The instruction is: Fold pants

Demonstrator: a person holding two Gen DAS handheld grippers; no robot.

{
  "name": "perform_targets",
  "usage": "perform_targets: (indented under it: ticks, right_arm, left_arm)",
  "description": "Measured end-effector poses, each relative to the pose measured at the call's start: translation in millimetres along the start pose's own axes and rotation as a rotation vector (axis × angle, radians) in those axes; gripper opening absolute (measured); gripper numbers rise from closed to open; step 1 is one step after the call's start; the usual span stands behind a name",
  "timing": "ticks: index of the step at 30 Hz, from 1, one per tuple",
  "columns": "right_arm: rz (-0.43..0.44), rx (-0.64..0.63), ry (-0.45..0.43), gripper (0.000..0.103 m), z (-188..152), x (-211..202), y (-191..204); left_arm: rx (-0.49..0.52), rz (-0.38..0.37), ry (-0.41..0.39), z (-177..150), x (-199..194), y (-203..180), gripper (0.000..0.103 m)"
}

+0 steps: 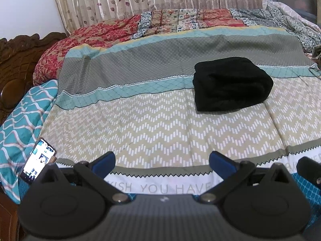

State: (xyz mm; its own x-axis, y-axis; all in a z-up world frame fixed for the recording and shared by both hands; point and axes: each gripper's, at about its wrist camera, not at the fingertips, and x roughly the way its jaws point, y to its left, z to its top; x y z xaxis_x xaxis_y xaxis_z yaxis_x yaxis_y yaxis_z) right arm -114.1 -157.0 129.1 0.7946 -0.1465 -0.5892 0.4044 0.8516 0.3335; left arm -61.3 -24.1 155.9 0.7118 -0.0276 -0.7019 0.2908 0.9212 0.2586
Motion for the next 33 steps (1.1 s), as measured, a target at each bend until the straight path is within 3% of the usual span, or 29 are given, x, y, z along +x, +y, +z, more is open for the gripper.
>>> perform_targets:
  ticks: [33]
  right_arm:
    - [0.003, 0.021, 0.035, 0.103, -5, 10, -1]
  left_arm:
    - [0.028, -0.014, 0.053, -5, 16, -8, 0.103]
